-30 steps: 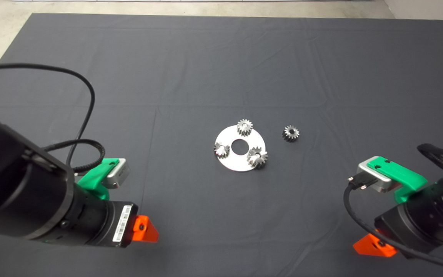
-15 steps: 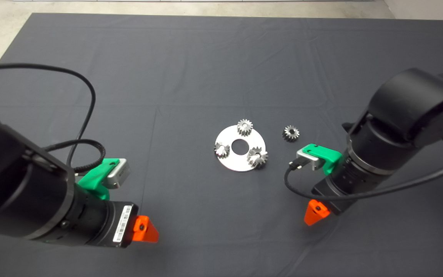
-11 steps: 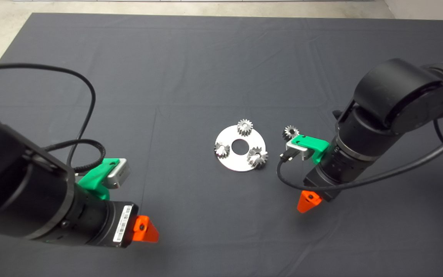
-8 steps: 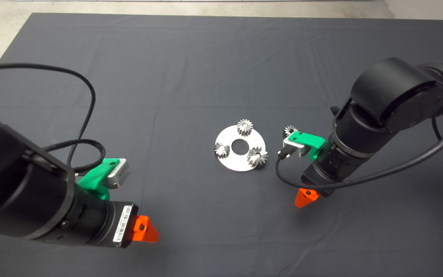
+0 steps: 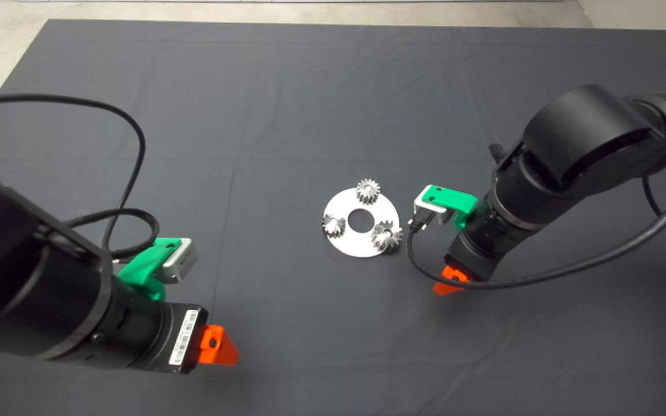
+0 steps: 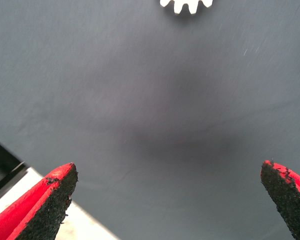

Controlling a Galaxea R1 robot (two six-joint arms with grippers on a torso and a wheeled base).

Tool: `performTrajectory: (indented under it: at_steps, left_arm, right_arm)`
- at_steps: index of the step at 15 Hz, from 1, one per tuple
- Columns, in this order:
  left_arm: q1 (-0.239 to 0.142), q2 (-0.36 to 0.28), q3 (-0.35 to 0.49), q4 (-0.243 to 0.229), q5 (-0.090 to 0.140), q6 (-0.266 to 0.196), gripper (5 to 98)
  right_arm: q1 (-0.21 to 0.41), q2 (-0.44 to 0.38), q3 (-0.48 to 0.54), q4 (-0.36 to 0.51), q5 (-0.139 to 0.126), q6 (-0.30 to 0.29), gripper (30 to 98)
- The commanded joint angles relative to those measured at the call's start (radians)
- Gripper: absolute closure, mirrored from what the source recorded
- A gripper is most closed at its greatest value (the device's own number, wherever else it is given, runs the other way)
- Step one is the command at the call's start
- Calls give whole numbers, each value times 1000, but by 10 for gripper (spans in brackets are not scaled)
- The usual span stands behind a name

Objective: Remove an incorrectly installed larger gear and replace it with the correct smaller gear

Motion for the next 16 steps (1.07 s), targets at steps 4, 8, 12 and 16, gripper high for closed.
performTrajectory:
  at_steps: [4, 8, 12, 16]
  left_arm:
    - [-8, -1, 15, -14, 0, 1, 59]
    - [-8, -1, 15, -14, 2, 1, 59]
    - [-8, -1, 15, -14, 2, 1, 59]
    - [-8, 0, 15, -14, 2, 2, 59]
  right_arm:
    - [6, 44, -7, -114, -102, -48, 316]
    - [-48, 63, -67, -151, -102, -83, 316]
    - [-59, 84, -91, -185, -104, -100, 316]
    - [-94, 113, -181, -246, -102, -166, 316]
